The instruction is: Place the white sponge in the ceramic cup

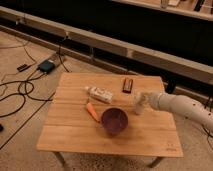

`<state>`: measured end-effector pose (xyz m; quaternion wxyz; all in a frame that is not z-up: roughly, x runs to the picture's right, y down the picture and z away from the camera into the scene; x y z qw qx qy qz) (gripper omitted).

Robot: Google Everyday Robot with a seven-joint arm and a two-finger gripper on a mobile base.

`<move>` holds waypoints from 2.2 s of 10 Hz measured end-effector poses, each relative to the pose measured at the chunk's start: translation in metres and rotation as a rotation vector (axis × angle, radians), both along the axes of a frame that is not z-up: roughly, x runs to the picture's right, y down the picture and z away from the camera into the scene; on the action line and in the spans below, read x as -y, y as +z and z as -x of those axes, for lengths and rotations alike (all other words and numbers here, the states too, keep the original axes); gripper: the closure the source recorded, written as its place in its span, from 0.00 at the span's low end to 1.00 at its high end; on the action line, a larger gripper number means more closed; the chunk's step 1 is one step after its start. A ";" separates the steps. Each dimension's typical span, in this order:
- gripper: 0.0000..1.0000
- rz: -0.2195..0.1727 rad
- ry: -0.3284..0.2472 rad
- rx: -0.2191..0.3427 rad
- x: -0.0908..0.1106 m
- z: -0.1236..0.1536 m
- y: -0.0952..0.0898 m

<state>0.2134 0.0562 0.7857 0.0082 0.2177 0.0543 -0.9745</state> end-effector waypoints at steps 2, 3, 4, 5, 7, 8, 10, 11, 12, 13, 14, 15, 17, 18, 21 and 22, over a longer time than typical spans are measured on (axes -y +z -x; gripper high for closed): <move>1.00 0.006 0.002 0.011 -0.001 0.002 0.001; 1.00 0.011 0.007 0.019 -0.001 0.004 0.001; 1.00 0.016 0.014 0.032 -0.001 0.006 0.000; 1.00 0.019 0.018 0.038 -0.001 0.007 0.000; 0.93 0.029 0.022 0.047 -0.002 0.010 0.000; 0.82 0.033 0.023 0.048 -0.002 0.011 0.001; 0.61 0.040 0.028 0.049 -0.002 0.011 0.001; 0.51 0.041 0.029 0.049 -0.002 0.011 0.002; 0.42 0.043 0.029 0.048 -0.002 0.011 0.002; 0.28 0.045 0.029 0.047 -0.003 0.010 0.003; 0.21 0.047 0.030 0.046 -0.004 0.010 0.003; 0.20 0.049 0.031 0.046 -0.005 0.009 0.004; 0.20 0.052 0.035 0.045 -0.005 0.008 0.005; 0.20 0.052 0.037 0.046 -0.005 0.008 0.005; 0.20 0.053 0.041 0.047 -0.004 0.008 0.004; 0.20 0.052 0.044 0.047 -0.004 0.008 0.004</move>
